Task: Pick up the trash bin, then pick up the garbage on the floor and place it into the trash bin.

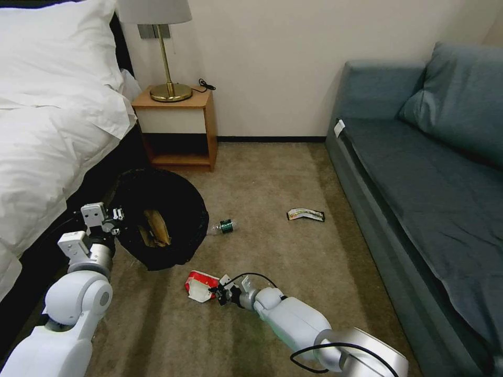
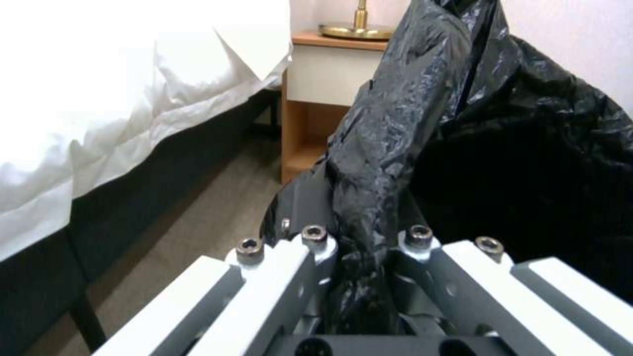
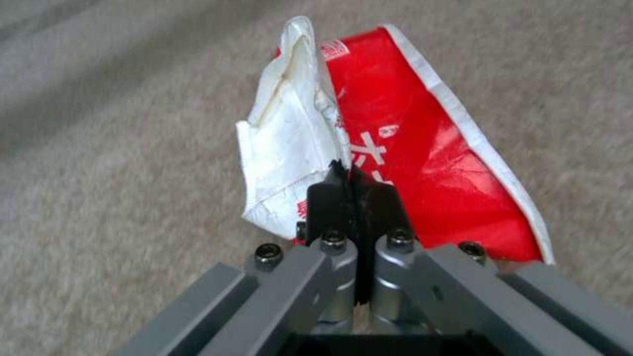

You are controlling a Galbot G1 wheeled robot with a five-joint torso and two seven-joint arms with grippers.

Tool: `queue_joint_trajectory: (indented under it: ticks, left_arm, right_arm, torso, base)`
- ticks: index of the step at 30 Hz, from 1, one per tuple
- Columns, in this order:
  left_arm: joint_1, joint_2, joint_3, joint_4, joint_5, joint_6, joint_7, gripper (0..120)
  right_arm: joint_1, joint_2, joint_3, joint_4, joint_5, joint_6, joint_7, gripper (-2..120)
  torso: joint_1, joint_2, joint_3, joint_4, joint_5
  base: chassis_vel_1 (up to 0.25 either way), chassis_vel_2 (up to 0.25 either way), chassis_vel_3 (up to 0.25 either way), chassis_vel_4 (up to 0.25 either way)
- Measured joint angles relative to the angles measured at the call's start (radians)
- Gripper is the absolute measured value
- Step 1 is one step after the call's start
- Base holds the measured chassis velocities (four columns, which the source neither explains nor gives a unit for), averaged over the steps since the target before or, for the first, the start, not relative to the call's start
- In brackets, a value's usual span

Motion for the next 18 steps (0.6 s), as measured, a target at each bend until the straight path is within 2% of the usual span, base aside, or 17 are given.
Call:
queue_joint_trajectory:
  ticks: [11, 13, 18]
  left_arm:
    - [-0.059, 0.047, 0.008, 0.066, -0.035, -0.012, 0.025, 4]
    - [-0.079, 0.058, 0.021, 0.080, -0.039, -0.012, 0.027, 4]
    - [-0.089, 0.064, 0.028, 0.080, -0.045, -0.012, 0.027, 4]
  right_arm:
    - [0.021, 0.000, 0.079, 0.057, -0.022, 0.003, 0.017, 0]
    - [0.015, 0.000, 0.138, 0.072, -0.088, 0.027, 0.022, 0]
    - [0.010, 0.000, 0.195, 0.097, -0.127, 0.037, 0.032, 0]
  torso:
    - [0.000, 0.000, 0.000, 0.0003, 0.0001]
    - [0.000, 0.000, 0.000, -0.0001, -0.0001]
    - [0.000, 0.000, 0.000, 0.0003, 0.0004]
  base:
    - [0.000, 0.000, 0.000, 0.000]
    - [0.000, 0.000, 0.000, 0.000]
    - [0.000, 0.000, 0.000, 0.000]
